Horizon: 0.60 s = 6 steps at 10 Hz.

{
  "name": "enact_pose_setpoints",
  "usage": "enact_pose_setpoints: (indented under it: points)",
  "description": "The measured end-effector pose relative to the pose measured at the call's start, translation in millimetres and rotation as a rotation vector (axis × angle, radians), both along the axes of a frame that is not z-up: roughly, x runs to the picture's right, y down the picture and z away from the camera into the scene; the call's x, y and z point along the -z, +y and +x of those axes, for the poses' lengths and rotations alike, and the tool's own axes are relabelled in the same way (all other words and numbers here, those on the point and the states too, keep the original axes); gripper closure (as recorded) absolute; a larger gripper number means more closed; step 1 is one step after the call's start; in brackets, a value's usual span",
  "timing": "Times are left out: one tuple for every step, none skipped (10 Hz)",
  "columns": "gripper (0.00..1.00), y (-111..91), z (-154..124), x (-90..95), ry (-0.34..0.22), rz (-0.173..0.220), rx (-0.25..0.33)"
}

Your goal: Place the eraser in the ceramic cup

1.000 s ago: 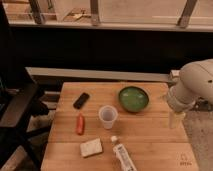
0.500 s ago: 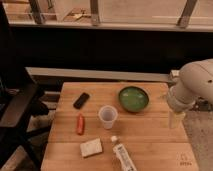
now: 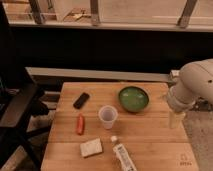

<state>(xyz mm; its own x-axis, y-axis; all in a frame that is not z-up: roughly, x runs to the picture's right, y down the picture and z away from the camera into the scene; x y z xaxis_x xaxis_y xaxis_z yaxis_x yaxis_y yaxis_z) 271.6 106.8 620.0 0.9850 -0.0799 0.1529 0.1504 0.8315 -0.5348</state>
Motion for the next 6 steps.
enact_pose_setpoints:
  points:
    - [0.2, 0.0, 0.0, 0.0, 0.0, 0.0, 0.0]
    - [0.2, 0.0, 0.0, 0.0, 0.0, 0.0, 0.0]
    - [0.2, 0.0, 0.0, 0.1, 0.0, 0.0, 0.0]
    - [0.2, -0.6, 0.1, 0.7, 0.001, 0.001, 0.001]
    - [0.2, -1.3, 0.4, 0.8, -0.003, 0.003, 0.005]
    - [0.2, -8.9, -8.3, -1.5, -0.032, 0.012, 0.03]
